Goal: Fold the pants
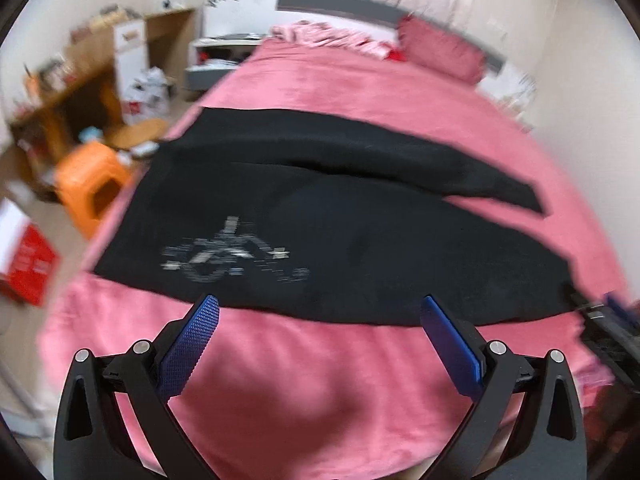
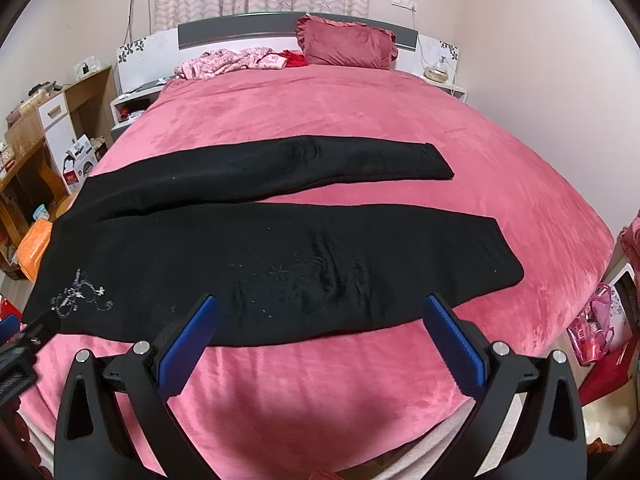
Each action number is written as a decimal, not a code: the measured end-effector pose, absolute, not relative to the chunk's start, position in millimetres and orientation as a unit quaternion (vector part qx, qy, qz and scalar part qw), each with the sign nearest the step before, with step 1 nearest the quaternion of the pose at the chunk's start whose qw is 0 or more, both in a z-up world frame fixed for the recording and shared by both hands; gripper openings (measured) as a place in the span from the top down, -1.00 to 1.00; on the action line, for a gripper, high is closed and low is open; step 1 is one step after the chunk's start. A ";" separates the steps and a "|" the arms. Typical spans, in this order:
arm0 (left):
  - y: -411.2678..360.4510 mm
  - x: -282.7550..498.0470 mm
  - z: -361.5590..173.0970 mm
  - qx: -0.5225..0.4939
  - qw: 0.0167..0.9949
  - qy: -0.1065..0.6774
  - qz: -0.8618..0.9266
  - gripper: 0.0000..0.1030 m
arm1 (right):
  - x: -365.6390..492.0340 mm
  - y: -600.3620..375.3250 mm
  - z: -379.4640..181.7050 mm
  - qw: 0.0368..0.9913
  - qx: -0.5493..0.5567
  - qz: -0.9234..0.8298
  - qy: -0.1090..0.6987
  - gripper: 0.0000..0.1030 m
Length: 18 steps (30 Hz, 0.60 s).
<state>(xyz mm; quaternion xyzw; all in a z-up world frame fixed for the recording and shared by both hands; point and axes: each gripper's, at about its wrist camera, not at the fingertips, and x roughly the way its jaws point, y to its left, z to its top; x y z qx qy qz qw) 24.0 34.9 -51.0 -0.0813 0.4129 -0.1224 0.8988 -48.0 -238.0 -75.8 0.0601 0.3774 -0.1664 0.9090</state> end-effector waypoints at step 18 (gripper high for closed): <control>149.8 68.9 -118.2 -0.208 0.885 0.414 -0.038 -0.94 | -47.8 -393.2 -177.2 0.823 0.378 -0.112 0.410 -0.95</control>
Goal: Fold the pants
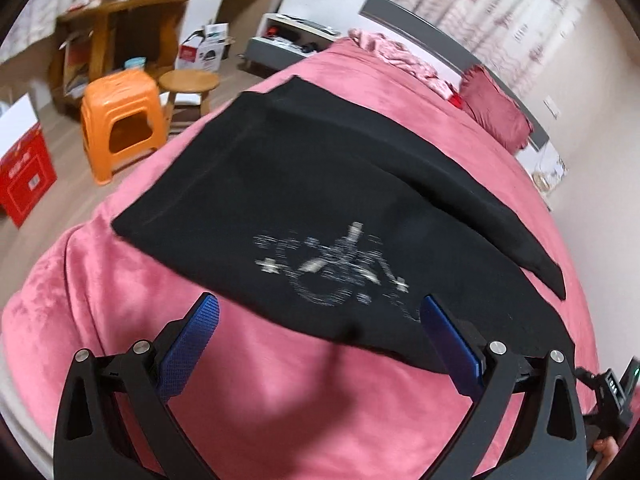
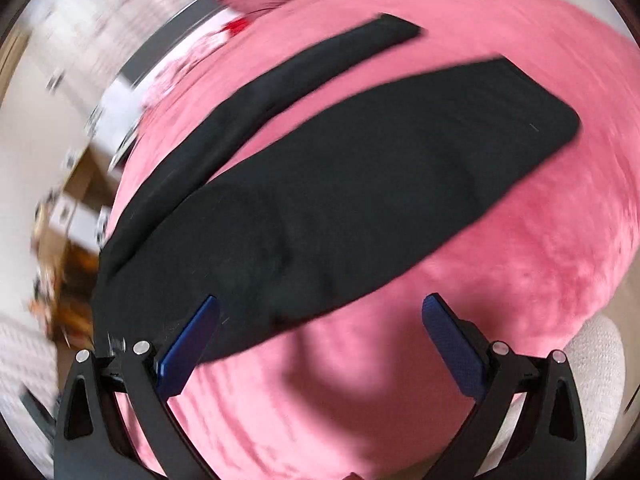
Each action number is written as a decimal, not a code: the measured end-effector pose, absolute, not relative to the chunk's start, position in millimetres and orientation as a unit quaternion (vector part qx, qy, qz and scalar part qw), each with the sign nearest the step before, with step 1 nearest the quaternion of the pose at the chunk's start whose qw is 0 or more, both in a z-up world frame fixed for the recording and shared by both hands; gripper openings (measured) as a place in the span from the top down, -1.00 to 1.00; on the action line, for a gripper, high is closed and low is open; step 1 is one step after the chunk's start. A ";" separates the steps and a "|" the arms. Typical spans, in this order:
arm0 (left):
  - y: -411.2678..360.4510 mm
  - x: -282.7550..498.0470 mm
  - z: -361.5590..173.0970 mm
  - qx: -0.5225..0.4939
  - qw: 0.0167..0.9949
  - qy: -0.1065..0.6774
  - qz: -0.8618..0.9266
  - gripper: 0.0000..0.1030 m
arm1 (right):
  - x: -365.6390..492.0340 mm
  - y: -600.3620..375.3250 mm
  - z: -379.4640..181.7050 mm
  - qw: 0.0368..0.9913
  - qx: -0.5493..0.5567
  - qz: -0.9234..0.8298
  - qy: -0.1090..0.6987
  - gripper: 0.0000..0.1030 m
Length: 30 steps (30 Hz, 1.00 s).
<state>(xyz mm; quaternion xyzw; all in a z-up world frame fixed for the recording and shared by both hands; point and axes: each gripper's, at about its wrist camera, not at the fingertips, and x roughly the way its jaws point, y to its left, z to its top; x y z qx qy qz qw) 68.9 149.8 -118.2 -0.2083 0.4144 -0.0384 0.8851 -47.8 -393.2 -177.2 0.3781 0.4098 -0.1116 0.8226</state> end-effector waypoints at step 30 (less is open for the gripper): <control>210.1 100.5 -126.2 -0.343 0.835 0.426 -0.067 0.90 | -61.9 -496.7 -180.2 0.790 0.508 -0.111 0.325 0.73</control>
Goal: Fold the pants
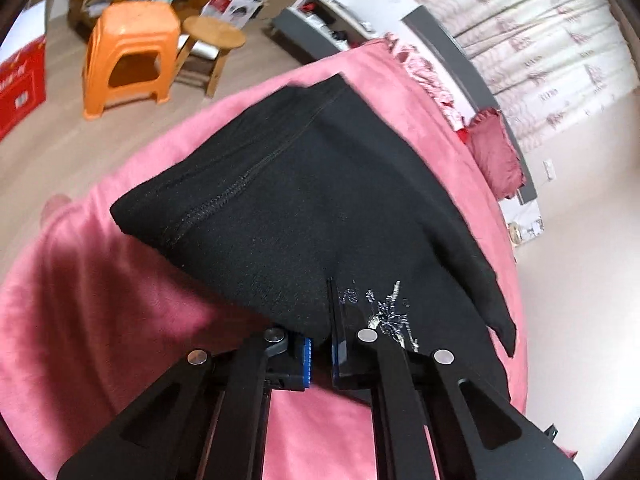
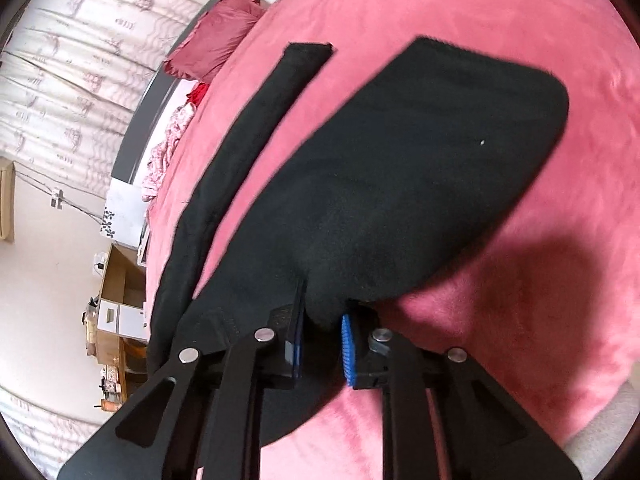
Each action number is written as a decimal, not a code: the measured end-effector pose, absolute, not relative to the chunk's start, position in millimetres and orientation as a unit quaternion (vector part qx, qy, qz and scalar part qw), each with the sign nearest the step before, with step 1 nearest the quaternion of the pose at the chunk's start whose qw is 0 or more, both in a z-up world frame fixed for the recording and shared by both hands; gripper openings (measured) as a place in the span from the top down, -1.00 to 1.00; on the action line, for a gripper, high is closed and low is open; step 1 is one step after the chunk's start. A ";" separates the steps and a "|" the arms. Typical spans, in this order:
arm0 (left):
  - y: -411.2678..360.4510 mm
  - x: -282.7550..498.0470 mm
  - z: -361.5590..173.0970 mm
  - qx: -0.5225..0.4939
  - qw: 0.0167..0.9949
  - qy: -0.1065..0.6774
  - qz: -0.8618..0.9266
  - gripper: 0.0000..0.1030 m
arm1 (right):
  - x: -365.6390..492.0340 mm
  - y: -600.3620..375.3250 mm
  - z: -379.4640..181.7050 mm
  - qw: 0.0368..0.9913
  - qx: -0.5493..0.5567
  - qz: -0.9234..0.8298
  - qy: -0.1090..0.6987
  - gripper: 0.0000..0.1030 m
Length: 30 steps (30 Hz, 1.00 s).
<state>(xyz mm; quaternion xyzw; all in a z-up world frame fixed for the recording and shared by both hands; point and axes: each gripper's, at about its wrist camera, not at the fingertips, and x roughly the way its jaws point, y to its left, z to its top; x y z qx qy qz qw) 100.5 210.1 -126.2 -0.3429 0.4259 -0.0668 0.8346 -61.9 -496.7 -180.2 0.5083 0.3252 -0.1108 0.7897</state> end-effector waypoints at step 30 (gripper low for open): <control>265.3 25.4 -86.7 -0.268 0.875 0.398 0.065 -0.49 | -115.2 -521.8 -158.1 0.796 0.339 -0.347 0.363 -0.56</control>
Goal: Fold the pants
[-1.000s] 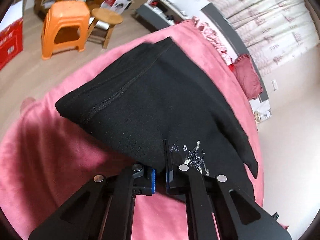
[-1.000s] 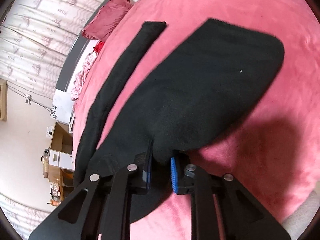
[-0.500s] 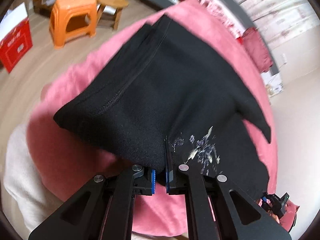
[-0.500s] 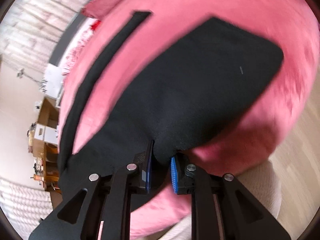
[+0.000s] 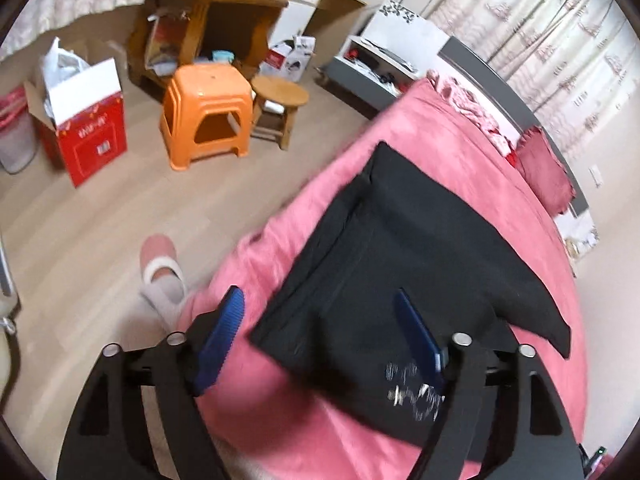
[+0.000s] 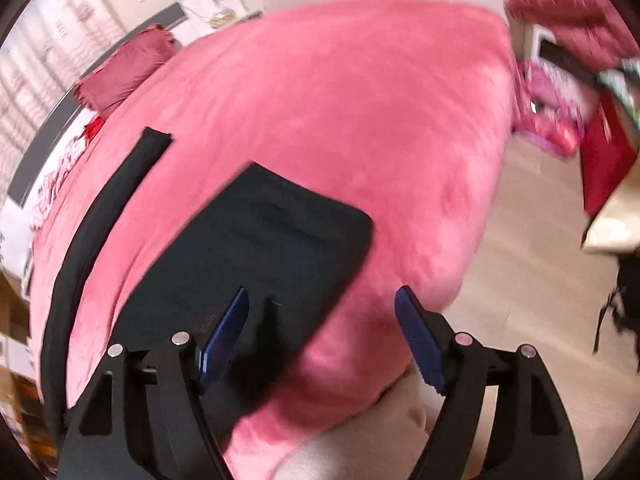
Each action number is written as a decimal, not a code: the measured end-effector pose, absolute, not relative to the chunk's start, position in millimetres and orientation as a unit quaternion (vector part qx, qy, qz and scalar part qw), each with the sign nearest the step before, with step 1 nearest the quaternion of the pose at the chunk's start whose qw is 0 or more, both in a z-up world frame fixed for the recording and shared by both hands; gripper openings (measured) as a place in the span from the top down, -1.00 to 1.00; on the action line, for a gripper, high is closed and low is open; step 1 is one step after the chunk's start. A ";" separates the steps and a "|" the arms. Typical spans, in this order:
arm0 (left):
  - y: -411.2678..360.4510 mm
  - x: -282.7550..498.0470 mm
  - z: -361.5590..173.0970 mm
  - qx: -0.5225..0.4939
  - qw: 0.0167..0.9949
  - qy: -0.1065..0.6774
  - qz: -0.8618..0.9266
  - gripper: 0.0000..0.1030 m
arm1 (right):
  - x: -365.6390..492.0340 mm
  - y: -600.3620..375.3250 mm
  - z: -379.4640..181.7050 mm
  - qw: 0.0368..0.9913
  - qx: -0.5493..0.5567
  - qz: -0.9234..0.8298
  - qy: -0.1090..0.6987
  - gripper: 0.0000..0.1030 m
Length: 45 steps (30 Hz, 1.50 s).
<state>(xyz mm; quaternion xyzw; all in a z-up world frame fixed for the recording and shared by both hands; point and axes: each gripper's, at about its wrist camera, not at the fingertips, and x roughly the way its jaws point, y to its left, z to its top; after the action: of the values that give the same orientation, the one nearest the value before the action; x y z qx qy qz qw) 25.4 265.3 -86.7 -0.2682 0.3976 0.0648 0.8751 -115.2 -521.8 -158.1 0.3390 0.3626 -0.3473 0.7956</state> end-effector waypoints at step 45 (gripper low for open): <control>194.1 380.0 -160.0 -0.137 0.866 0.471 0.093 -0.47 | 116.7 -326.9 -219.2 0.899 0.100 -0.098 0.414 -0.97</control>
<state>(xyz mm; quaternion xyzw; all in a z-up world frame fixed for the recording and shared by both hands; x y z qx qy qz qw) 380.0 194.1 -160.0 -0.1375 0.4710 0.0933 0.8663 116.7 -326.9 -219.2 0.1000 0.4145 -0.0984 0.8992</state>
